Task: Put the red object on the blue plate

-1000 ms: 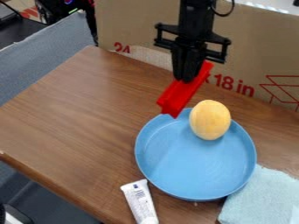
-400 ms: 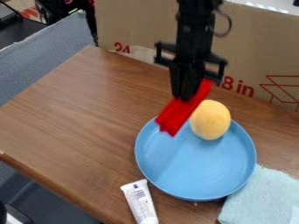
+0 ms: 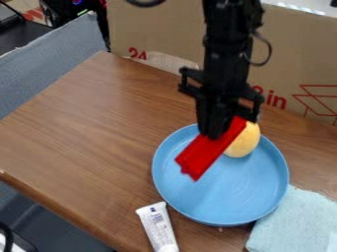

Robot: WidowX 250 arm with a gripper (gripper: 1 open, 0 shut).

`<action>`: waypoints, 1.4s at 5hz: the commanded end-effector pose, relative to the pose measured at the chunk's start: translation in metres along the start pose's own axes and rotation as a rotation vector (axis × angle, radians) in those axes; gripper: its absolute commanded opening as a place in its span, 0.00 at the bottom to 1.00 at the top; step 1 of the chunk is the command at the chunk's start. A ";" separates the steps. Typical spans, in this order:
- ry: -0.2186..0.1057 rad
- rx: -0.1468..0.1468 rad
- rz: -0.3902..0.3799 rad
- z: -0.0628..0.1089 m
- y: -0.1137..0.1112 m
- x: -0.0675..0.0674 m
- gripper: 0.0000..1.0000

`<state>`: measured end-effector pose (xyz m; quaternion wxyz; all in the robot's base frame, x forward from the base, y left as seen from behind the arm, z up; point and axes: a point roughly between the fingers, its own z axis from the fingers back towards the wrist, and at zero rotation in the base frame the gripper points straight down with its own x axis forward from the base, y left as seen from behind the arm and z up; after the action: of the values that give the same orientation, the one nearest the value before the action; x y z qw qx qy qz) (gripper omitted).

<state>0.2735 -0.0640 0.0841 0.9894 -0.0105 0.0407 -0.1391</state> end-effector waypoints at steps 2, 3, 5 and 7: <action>-0.048 -0.029 -0.043 0.000 -0.003 -0.002 0.00; -0.066 -0.030 -0.059 -0.004 0.003 -0.002 0.00; -0.099 -0.006 -0.073 0.013 -0.003 -0.002 0.00; -0.145 -0.009 -0.110 0.016 -0.030 -0.008 0.00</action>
<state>0.2558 -0.0876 0.0828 0.9815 -0.0233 0.0038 -0.1900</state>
